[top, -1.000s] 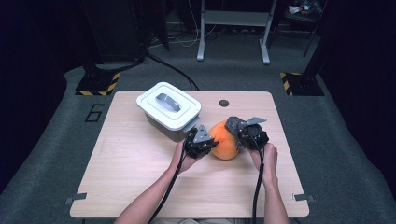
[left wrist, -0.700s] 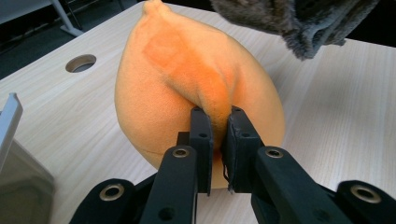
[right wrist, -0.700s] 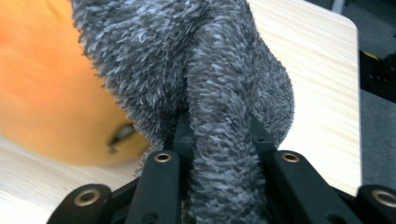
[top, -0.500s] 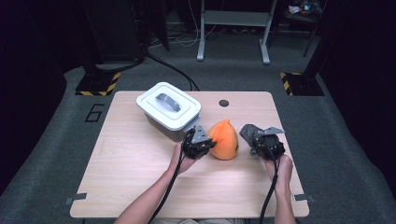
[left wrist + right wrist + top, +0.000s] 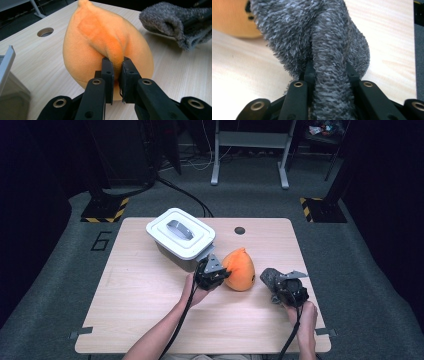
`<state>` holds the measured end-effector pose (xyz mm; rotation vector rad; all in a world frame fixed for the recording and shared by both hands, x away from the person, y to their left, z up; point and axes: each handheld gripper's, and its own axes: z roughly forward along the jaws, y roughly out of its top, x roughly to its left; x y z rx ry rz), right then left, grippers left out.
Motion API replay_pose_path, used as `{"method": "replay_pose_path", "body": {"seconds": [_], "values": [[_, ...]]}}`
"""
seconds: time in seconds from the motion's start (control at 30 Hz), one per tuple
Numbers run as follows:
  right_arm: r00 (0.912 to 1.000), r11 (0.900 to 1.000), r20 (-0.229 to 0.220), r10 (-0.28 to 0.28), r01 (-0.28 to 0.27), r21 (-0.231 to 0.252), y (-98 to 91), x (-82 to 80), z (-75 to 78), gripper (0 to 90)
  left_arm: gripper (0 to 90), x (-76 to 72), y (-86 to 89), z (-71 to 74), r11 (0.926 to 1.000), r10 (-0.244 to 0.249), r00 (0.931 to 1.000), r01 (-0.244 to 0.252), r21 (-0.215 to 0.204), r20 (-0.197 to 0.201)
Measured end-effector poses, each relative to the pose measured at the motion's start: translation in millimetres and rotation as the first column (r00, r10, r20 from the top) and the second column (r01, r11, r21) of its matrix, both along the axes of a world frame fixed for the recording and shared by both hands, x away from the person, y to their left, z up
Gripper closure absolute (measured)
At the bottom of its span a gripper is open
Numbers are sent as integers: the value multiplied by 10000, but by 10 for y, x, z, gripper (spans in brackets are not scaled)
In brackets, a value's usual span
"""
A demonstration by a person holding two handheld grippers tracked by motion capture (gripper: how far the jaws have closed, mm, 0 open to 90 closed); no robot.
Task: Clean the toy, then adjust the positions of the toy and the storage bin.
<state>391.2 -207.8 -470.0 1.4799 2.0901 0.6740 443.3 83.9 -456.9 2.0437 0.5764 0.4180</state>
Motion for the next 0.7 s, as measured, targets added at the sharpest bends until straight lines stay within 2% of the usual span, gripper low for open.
{"method": "replay_pose_path", "body": {"seconds": [0.3,0.37,0.5,0.53,0.7], "values": [[9984,9988,-312,471,-474,-97,147,-316,-96,706,828,14,4,-6,9999,82,10000,-82,-73,28],[9965,9972,-384,737,-741,-89,188,-352,-133,689,829,15,4,-7,9999,93,10000,-93,-109,-19],[9929,9956,-730,937,-933,88,212,-334,-222,518,828,21,17,-1,10000,75,10000,-75,-8,-2],[9928,9965,-861,832,-822,143,218,-335,-229,471,828,21,22,-1,9999,103,9999,-103,17,-9],[9880,9874,-646,1406,-1351,817,157,-358,-167,256,829,27,37,-6,9999,130,9999,-130,19,-15]]}}
